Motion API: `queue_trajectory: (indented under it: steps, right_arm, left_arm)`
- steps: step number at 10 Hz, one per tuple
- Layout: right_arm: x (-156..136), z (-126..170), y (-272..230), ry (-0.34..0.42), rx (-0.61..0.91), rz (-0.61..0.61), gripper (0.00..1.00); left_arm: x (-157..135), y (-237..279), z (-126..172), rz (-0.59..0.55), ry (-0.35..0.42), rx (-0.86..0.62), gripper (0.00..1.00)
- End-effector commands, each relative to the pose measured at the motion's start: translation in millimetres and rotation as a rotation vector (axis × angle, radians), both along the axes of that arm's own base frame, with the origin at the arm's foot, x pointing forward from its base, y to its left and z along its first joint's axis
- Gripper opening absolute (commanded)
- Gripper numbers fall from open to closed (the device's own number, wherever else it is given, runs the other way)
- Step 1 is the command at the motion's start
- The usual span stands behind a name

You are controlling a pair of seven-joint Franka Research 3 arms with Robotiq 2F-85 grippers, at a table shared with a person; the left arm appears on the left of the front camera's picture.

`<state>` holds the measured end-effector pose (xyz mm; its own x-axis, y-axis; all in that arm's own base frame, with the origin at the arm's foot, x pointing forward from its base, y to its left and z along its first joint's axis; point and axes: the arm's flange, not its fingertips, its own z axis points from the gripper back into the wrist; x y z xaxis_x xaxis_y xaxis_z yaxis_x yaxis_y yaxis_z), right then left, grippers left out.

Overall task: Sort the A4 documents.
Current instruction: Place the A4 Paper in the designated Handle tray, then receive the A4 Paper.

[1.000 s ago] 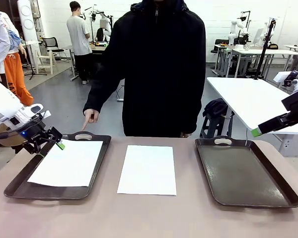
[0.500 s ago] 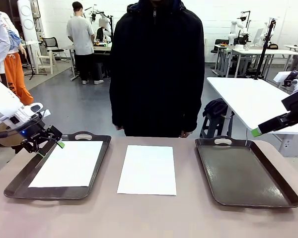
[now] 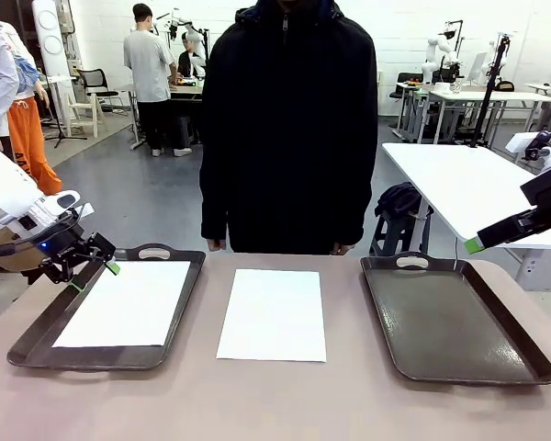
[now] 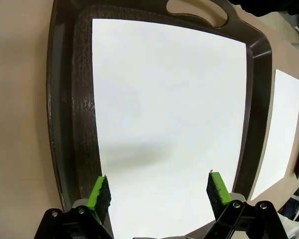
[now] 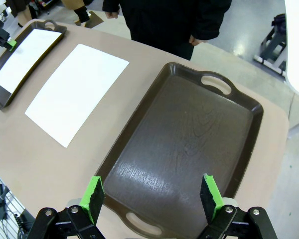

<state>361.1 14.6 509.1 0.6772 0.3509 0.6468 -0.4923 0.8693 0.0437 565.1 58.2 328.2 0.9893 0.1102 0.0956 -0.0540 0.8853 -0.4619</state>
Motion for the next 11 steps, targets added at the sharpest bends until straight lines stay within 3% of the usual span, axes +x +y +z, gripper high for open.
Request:
queue_trajectory:
  steps: [1, 11]
  right_arm:
    - [0.9, -2.0, -0.8, 0.006, 0.010, 0.003, 1.00]
    - [0.9, -2.0, -0.8, 0.006, 0.010, 0.003, 1.00]
  left_arm:
    - [-0.2, 1.0, -0.1, -0.011, -0.003, 0.006, 1.00]
    - [0.0, 0.0, 0.0, 0.000, 0.000, 0.000, 1.00]
